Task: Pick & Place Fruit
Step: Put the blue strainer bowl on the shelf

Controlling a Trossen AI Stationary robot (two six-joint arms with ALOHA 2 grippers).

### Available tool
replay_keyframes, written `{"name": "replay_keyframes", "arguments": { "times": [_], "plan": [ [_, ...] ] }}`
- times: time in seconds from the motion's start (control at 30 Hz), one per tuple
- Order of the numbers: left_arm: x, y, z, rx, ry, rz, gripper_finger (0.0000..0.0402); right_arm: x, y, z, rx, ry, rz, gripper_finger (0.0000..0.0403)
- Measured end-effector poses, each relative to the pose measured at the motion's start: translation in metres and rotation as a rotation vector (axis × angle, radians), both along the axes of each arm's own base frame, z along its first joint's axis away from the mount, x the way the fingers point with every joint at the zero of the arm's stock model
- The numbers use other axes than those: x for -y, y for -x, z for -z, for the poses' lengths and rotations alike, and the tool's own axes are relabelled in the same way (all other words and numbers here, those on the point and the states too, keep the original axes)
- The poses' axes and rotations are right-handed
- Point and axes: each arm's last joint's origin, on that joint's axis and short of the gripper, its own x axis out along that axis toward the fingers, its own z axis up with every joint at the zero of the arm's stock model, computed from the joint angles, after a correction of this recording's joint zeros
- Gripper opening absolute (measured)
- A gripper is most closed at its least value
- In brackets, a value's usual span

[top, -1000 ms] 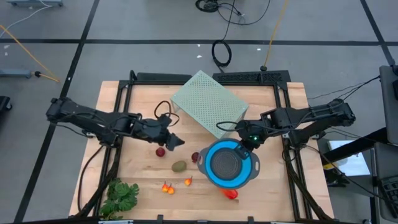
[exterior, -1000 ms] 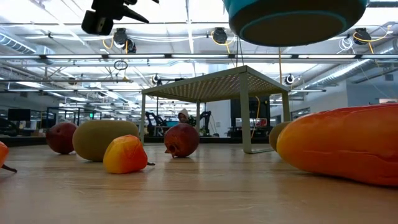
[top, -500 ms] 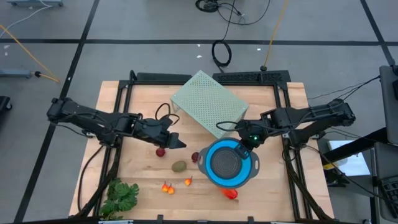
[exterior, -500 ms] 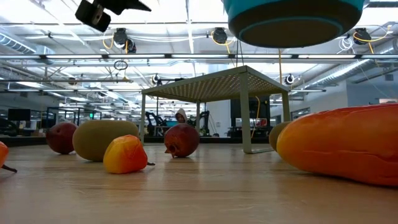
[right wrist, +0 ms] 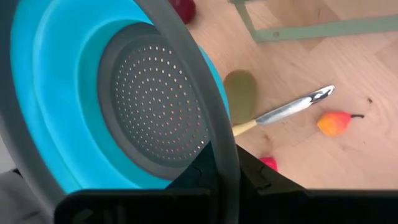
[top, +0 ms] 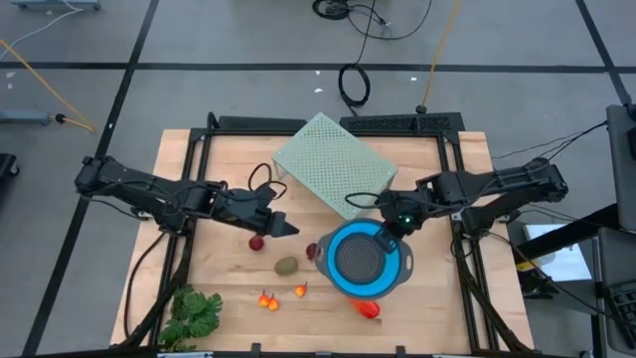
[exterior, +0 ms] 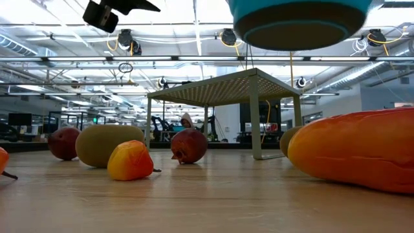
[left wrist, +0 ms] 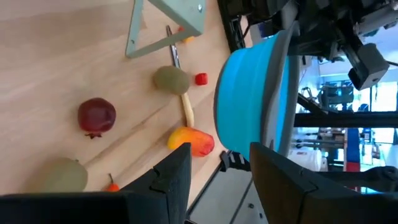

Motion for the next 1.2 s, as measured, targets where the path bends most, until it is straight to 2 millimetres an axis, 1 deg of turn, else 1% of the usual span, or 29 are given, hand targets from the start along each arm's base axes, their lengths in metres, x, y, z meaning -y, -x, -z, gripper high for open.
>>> {"name": "replay_keyframes", "arguments": {
  "times": [0.07,0.27,0.53,0.73,0.93,1.07,1.2],
  "plan": [
    [0.0,-0.001,-0.002,0.027,-0.014,0.001,0.0161,0.003,-0.002,-0.001,0.018,-0.014,0.014,0.0004],
    [0.003,-0.013,-0.005,0.129,-0.056,0.024,0.0161,0.011,-0.005,-0.002,0.035,-0.028,0.037,0.0004],
    [0.004,-0.024,0.006,0.094,-0.027,0.006,0.0161,0.02,-0.006,-0.002,0.043,-0.037,0.034,0.0004],
    [0.004,-0.033,0.006,0.154,-0.012,-0.002,0.0161,0.025,-0.007,-0.002,0.053,-0.028,0.037,0.0004],
    [0.003,-0.046,0.01,0.2,-0.003,-0.005,0.0161,0.027,-0.008,-0.003,0.066,-0.022,0.03,0.0004],
    [0.003,-0.05,0.014,0.189,0.022,0.004,0.0161,0.027,-0.009,-0.003,0.07,-0.019,0.025,0.0004],
    [0.002,-0.049,0.014,0.192,0.026,0.002,0.0161,0.027,-0.009,-0.003,0.071,-0.016,0.021,0.0004]
  ]
}}
